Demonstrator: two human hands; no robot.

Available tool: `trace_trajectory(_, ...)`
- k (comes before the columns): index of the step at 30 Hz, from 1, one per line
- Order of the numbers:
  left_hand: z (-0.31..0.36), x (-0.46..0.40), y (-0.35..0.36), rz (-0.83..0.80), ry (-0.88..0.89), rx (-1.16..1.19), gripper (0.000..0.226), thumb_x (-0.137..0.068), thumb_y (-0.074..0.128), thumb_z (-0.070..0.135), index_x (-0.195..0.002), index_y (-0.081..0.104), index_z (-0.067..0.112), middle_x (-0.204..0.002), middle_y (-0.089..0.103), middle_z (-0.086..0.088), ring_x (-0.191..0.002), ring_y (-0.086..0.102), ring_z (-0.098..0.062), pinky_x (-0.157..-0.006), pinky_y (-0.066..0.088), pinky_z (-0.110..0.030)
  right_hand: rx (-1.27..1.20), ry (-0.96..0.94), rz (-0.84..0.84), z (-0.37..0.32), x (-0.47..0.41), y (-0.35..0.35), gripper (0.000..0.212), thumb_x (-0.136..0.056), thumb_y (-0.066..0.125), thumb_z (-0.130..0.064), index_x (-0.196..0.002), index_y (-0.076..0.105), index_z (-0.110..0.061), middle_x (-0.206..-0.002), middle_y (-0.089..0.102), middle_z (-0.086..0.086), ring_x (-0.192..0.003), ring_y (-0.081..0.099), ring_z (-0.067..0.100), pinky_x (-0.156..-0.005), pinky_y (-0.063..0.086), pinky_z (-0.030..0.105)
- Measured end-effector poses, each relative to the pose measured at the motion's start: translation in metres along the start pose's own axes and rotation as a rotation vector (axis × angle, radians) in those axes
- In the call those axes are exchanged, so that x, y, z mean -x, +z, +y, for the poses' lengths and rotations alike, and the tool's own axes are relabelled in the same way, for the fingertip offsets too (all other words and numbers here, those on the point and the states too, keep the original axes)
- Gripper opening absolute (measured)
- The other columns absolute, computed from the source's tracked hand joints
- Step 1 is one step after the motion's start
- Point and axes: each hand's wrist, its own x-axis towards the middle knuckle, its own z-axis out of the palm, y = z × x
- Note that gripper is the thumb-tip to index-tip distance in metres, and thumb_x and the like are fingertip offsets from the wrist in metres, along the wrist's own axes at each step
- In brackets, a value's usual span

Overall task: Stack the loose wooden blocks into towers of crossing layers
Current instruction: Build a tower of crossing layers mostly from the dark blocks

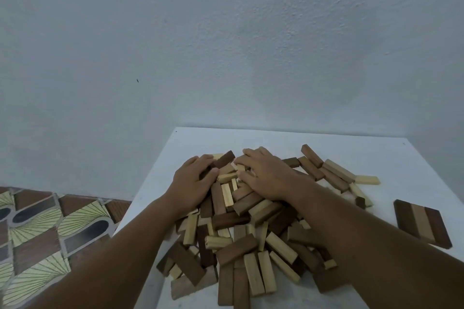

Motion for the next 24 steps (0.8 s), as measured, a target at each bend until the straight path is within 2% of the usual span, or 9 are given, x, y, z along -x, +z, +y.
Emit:
trace_trajectory(4, 0.004, 0.010, -0.002, 0.005, -0.053, -0.080, 0.038, -0.102, 0.044, 0.037, -0.138, 0.051, 0.028, -0.133, 0.057, 0.004, -0.134, 0.041, -0.021, -0.116, 0.024, -0.045, -0.160, 0.029, 0.053, -0.006, 0.021, -0.008, 0.041, -0.102, 0.038, -0.044, -0.142, 0.044, -0.037, -0.157, 0.031, -0.005, -0.145, 0.022, 0.020, -0.116, 0.026, 0.047)
trace_trajectory(6, 0.013, 0.011, -0.008, 0.051, -0.039, -0.106, 0.041, -0.102, 0.040, 0.039, -0.138, 0.053, 0.025, -0.140, 0.054, 0.005, -0.142, 0.033, -0.018, -0.121, 0.011, -0.046, -0.279, 0.057, 0.160, -0.004, 0.036, -0.018, 0.039, -0.102, 0.041, -0.043, -0.140, 0.047, -0.037, -0.149, 0.044, -0.008, -0.140, 0.035, 0.013, -0.114, 0.030, 0.041)
trace_trajectory(7, 0.021, 0.011, -0.010, 0.103, -0.003, -0.084, 0.039, -0.100, 0.042, 0.040, -0.131, 0.059, 0.024, -0.134, 0.058, 0.008, -0.137, 0.039, -0.015, -0.119, 0.015, -0.044, -0.301, 0.078, 0.227, -0.001, 0.045, -0.024, 0.036, -0.101, 0.043, -0.042, -0.136, 0.051, -0.038, -0.137, 0.056, -0.009, -0.128, 0.047, 0.006, -0.109, 0.035, 0.038)
trace_trajectory(10, 0.058, 0.009, -0.006, 0.171, 0.068, 0.040, 0.018, -0.096, 0.057, 0.028, -0.109, 0.070, 0.024, -0.111, 0.065, 0.017, -0.109, 0.052, -0.002, -0.102, 0.040, -0.030, -0.299, 0.173, 0.342, 0.016, 0.076, -0.043, 0.025, -0.099, 0.050, -0.037, -0.120, 0.063, -0.037, -0.096, 0.068, -0.010, -0.096, 0.055, -0.003, -0.089, 0.044, 0.030)
trace_trajectory(14, 0.098, -0.006, 0.029, 0.076, 0.173, 0.009, 0.014, -0.093, 0.062, 0.021, -0.102, 0.071, 0.024, -0.098, 0.067, 0.017, -0.092, 0.057, 0.001, -0.081, 0.041, -0.009, -0.284, 0.248, 0.405, 0.050, 0.112, -0.055, 0.015, -0.095, 0.059, -0.026, -0.104, 0.070, -0.029, -0.099, 0.067, -0.018, -0.097, 0.062, 0.002, -0.080, 0.049, 0.019)
trace_trajectory(17, 0.123, -0.018, 0.063, 0.020, 0.265, -0.025, 0.017, -0.090, 0.061, 0.017, -0.102, 0.070, 0.025, -0.098, 0.069, 0.015, -0.091, 0.055, 0.002, -0.076, 0.034, -0.003, -0.148, 0.323, 0.425, 0.080, 0.127, -0.060, 0.019, -0.092, 0.060, -0.020, -0.107, 0.070, -0.024, -0.107, 0.068, -0.011, -0.102, 0.061, 0.011, -0.084, 0.045, 0.022)
trace_trajectory(19, 0.135, -0.028, 0.084, -0.032, 0.321, -0.046, 0.025, -0.086, 0.057, 0.009, -0.103, 0.069, 0.024, -0.098, 0.070, 0.012, -0.091, 0.058, -0.004, -0.078, 0.043, -0.010, -0.124, 0.426, 0.397, 0.095, 0.132, -0.064, 0.028, -0.089, 0.058, -0.021, -0.116, 0.066, -0.024, -0.120, 0.065, -0.005, -0.111, 0.058, 0.015, -0.091, 0.044, 0.027)
trace_trajectory(21, 0.142, -0.039, 0.101, -0.079, 0.352, -0.059, 0.039, -0.079, 0.046, 0.007, -0.107, 0.067, 0.025, -0.102, 0.070, 0.008, -0.097, 0.060, -0.013, -0.084, 0.052, -0.033, -0.127, 0.531, 0.341, 0.105, 0.132, -0.065, 0.038, -0.086, 0.060, -0.024, -0.124, 0.062, -0.029, -0.128, 0.061, -0.002, -0.115, 0.057, 0.019, -0.094, 0.047, 0.032)
trace_trajectory(24, 0.152, -0.057, 0.119, -0.112, 0.307, -0.141, 0.056, -0.076, 0.038, 0.015, -0.126, 0.060, 0.030, -0.126, 0.062, 0.006, -0.123, 0.048, -0.023, -0.099, 0.045, -0.046, -0.107, 0.537, 0.305, 0.111, 0.124, -0.064, 0.043, -0.085, 0.063, -0.038, -0.127, 0.059, -0.032, -0.121, 0.061, 0.000, -0.107, 0.059, 0.022, -0.088, 0.052, 0.034)
